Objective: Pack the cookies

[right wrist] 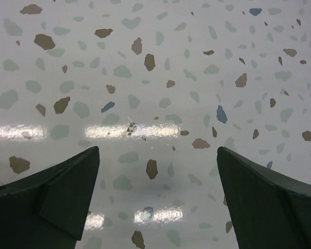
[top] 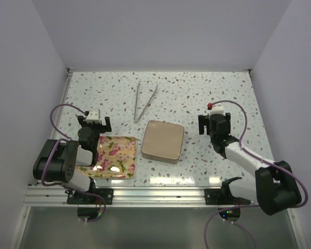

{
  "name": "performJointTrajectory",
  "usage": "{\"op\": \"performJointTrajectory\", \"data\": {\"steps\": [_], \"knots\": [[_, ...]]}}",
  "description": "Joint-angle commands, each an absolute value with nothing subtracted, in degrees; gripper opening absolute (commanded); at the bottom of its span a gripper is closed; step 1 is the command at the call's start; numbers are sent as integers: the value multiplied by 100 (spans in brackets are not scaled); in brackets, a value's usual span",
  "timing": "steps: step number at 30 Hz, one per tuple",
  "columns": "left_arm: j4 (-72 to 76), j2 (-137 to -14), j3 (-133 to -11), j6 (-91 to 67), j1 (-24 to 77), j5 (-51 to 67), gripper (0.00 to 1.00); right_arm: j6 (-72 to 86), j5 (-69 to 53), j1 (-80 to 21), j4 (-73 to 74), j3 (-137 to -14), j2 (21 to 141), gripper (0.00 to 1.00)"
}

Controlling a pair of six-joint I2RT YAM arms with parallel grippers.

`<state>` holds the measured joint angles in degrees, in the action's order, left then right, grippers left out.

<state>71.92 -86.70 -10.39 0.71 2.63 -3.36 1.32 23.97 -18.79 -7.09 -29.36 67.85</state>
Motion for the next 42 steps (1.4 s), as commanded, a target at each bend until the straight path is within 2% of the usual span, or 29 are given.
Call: {"op": "performJointTrajectory", "data": {"steps": [1,4,8,12,42], "knots": [[7664,-8648,-1020,185,229,-325,100,430,2391,-1443,-3003,-2506,7153,99],[7664,-8640,-1011,193,229,-325,100,580,2312,-1143,-4242,-2101,7680,99],[7664,-8648,-1011,193,228,-325,100,37,1408,-1020,-4685,-2293,8199,99],[7664,-8648,-1011,185,229,-325,100,140,1072,-748,-5834,-1995,8842,99],[7664,-8657,-1020,193,228,-334,100,44,1028,-756,-5678,-2039,8789,99]]}}
